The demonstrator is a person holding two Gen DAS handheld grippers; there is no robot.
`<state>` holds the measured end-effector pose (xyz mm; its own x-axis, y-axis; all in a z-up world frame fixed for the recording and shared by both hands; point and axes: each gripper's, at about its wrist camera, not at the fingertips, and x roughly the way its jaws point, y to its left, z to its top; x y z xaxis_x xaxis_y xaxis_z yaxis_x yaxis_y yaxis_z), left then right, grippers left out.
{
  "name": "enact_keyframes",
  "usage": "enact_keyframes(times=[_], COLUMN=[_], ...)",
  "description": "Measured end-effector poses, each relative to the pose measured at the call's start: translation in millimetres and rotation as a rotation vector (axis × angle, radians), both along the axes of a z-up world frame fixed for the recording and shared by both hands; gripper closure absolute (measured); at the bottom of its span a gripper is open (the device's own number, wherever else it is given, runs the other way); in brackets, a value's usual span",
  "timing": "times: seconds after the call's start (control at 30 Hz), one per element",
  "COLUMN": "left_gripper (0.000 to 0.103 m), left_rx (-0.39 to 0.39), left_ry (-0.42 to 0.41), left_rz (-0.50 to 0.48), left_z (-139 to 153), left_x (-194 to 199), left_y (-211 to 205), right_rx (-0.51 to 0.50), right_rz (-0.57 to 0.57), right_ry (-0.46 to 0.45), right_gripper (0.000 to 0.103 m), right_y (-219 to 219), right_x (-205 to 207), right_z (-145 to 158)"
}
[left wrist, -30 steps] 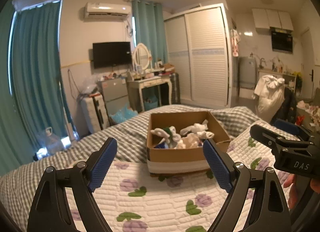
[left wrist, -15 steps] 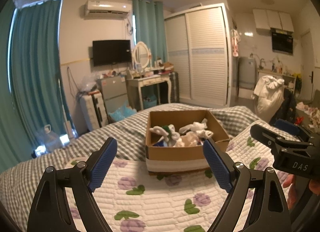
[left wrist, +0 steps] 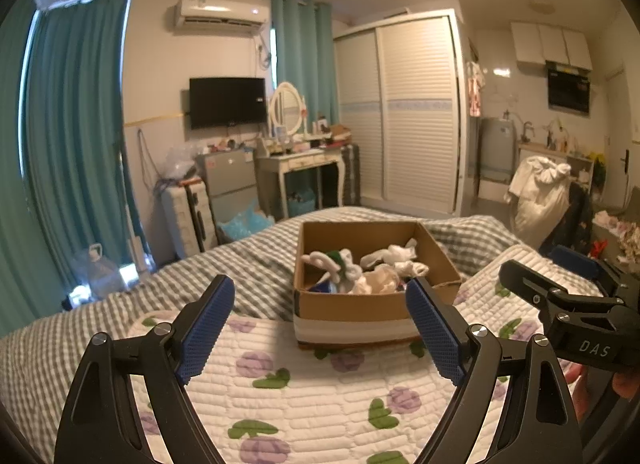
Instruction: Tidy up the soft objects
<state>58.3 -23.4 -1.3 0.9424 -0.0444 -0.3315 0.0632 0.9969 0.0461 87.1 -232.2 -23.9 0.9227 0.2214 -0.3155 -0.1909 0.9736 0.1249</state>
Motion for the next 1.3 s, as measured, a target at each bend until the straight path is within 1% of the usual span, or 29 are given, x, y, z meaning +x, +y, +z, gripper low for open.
enact_keyframes(times=[0.97, 1.3], left_gripper=[0.014, 0.014], left_rx=[0.004, -0.009], left_ry=[-0.001, -0.005], left_rz=[0.005, 0.001], left_z=[-1.1, -2.5], left_x=[0.4, -0.7], left_y=[0.4, 3.4], right_rx=[-0.003, -0.003], right_rz=[0.002, 0.002], right_ry=[0.011, 0.012], right_gripper=[0.000, 0.000], right_y=[3.4, 3.4], right_x=[-0.2, 0.2], right_z=[-3.9, -4.5])
